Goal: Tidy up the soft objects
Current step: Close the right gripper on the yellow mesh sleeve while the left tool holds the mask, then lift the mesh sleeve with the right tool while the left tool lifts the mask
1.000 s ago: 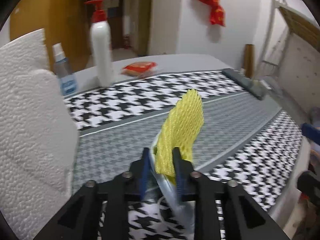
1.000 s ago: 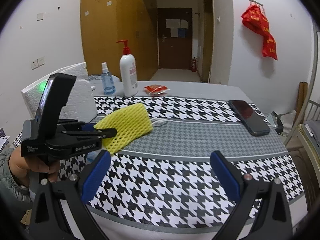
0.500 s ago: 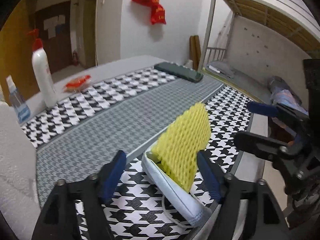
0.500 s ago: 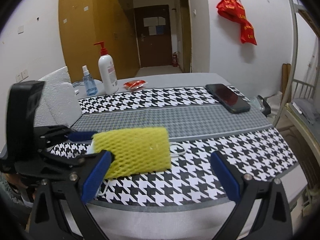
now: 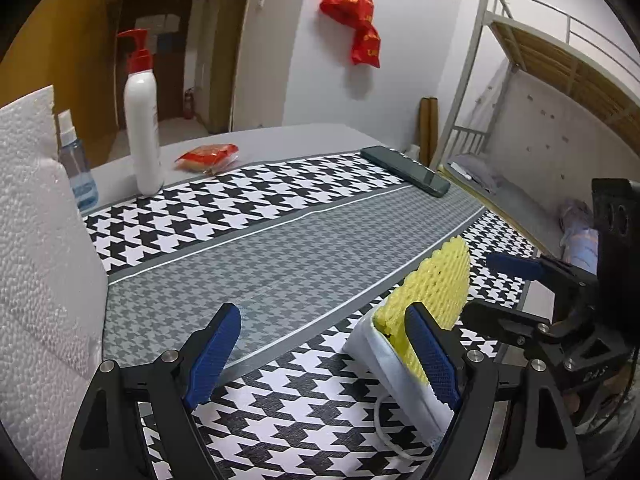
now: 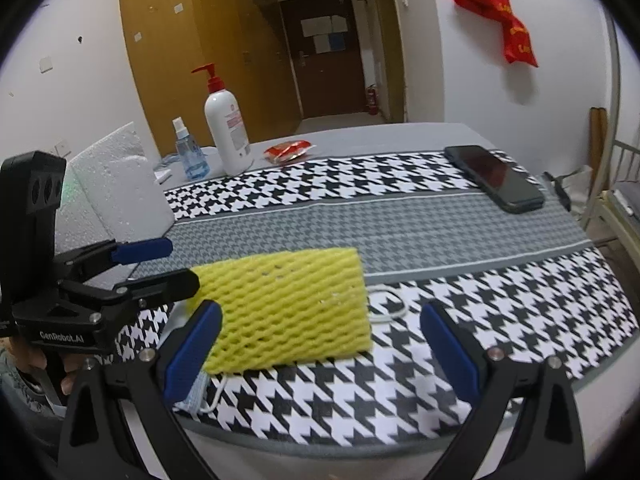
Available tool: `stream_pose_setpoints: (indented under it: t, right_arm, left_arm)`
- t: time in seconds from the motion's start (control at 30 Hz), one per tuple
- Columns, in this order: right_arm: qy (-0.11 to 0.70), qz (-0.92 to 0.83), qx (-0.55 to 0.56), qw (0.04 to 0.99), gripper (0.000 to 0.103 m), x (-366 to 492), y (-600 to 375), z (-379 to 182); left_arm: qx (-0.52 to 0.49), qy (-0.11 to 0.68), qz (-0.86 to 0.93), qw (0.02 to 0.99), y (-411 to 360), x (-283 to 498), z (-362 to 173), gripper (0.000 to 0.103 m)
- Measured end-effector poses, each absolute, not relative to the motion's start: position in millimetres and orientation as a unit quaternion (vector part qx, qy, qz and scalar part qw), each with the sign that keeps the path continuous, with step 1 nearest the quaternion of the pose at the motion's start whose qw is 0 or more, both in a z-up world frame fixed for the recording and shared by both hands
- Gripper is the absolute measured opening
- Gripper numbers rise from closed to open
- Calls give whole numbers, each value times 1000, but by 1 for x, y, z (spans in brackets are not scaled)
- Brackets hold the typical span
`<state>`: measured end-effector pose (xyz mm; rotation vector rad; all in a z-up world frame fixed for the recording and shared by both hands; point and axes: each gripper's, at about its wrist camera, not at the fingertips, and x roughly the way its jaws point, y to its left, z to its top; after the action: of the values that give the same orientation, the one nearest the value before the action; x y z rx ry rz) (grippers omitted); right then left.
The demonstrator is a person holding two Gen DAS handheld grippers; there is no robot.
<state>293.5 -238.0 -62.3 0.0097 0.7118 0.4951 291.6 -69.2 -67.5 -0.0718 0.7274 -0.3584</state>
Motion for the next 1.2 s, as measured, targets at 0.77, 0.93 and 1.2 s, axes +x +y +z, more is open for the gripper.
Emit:
stream_pose_setpoints:
  t: [0.77,0.93,1.2]
  right_arm:
    - [348,265,6,899,8,290,-250,-50]
    - [339,244,3,908,8,283,-260,-43]
    - [340,169,4,925,8,270,-307,-41]
  left_arm:
    - [-39,369,-171,913,-67,296,-74,85]
    - [-43,372,-166,912,-64,298,-75,85]
    - [-34,374,-182,909,-72,294,-76,85]
